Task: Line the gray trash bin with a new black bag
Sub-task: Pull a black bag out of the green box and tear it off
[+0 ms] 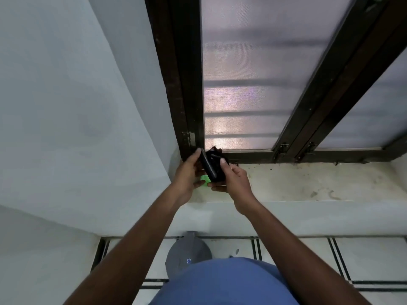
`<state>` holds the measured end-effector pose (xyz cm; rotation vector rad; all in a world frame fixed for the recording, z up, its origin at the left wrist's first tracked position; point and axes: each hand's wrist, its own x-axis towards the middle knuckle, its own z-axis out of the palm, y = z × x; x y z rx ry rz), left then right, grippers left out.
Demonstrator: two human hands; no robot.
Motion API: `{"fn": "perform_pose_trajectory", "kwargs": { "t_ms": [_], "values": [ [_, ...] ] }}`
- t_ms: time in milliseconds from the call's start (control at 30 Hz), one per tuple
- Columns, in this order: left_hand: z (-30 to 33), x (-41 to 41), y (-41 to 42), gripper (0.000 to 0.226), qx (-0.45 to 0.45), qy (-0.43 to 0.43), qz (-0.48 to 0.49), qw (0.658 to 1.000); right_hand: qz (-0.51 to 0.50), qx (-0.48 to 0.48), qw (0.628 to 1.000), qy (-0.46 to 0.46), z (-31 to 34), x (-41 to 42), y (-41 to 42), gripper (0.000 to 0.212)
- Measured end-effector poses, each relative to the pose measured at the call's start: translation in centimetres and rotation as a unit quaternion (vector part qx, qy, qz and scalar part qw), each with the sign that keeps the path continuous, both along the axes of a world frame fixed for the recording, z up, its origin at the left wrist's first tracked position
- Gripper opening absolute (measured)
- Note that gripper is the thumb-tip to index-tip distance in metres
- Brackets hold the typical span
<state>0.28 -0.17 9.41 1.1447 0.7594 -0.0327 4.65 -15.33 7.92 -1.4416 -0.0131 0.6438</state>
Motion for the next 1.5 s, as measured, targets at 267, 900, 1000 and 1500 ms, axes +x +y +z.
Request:
{"fn": "perform_pose_trajectory", "kwargs": {
  "t_ms": [267,900,1000,1500],
  "values": [
    [-0.5,-0.8,0.7,0.045,-0.141,-0.020,0.028,0.989,-0.033,0.017,0.999,-0.003,-0.3,0.0,0.5,0.016],
    [-0.7,-1.5,-0.7,0.039,0.165,-0.056,-0.040,0.984,0.151,-0.232,0.934,-0.224,3.2,2.2,0.7,0.066],
    [0.1,-2.0,-0.3,0.027,0.107,-0.072,-0.044,0.991,0.139,-0.241,0.935,-0.219,3.6,3.2,-0.1,0.076],
    [0.4,-2.3,0.8,0.052,0.091,-0.019,-0.024,0.995,0.206,-0.559,0.698,-0.397,4.4,6.4,-2.5,0.056]
  ]
}}
